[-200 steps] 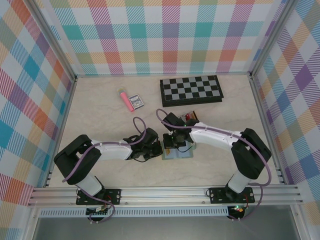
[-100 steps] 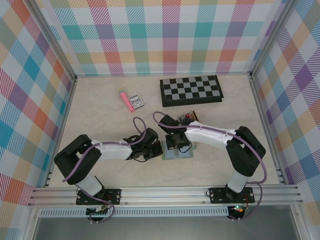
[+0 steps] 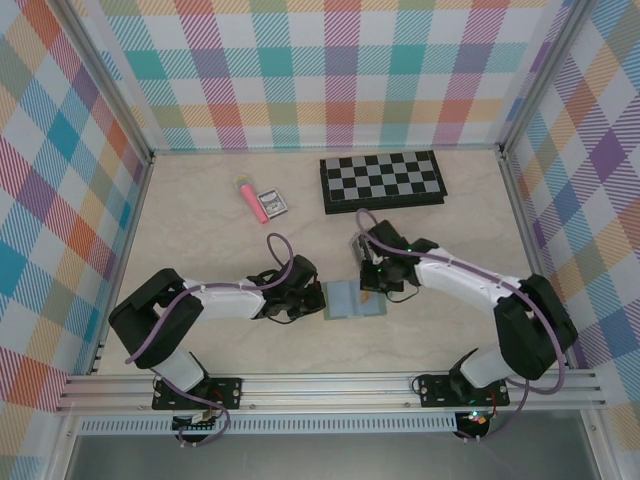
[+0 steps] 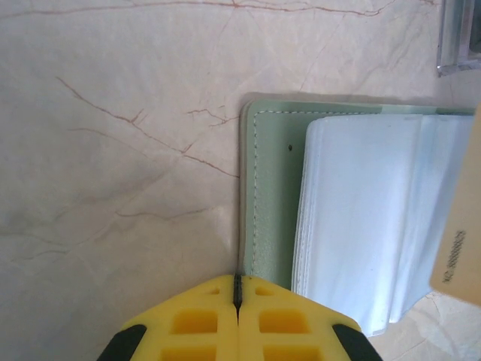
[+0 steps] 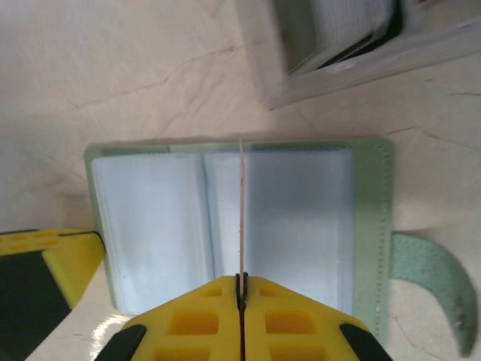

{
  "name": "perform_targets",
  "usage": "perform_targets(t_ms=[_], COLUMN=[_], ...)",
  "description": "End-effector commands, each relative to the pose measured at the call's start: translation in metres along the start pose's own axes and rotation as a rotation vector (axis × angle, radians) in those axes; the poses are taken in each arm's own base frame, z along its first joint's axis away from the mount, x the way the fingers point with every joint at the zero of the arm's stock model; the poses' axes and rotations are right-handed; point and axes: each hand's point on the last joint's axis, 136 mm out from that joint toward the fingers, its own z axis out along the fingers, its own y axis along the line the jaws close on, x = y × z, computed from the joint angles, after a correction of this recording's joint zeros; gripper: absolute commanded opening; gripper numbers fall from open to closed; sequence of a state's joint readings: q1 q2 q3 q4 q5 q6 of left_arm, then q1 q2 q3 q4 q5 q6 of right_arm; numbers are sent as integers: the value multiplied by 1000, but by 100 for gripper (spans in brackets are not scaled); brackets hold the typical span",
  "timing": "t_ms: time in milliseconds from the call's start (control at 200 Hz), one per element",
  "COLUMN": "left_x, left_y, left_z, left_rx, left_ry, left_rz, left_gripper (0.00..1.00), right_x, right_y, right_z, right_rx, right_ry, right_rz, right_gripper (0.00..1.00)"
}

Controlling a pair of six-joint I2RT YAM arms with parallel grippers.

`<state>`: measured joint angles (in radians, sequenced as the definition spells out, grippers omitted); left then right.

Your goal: Put the credit cards into the card holder

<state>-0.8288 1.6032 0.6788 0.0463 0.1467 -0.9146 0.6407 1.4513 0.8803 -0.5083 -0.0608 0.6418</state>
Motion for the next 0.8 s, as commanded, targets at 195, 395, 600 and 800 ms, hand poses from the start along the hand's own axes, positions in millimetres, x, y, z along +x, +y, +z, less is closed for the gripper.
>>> perform_targets(t_ms=[195,395,600,800], left_x=[20,19,17,15], left_y=[48,49,50,53], left_z=[9,10,10,9], left_rx=[-194,-208,-215,-223], left_ry=[90,96,102,100], left_rz=[24,33,35,27], left_gripper=[0,0,0,0], right_x=[3,12,26,36], right_y=[19,3,8,3], right_z=[10,31,47,50], right_rx=[-354,-319,-409,-396], right_ry=[89,120,167,202], right_rz=[43,61,41,48], right_gripper=[7,7,6,6])
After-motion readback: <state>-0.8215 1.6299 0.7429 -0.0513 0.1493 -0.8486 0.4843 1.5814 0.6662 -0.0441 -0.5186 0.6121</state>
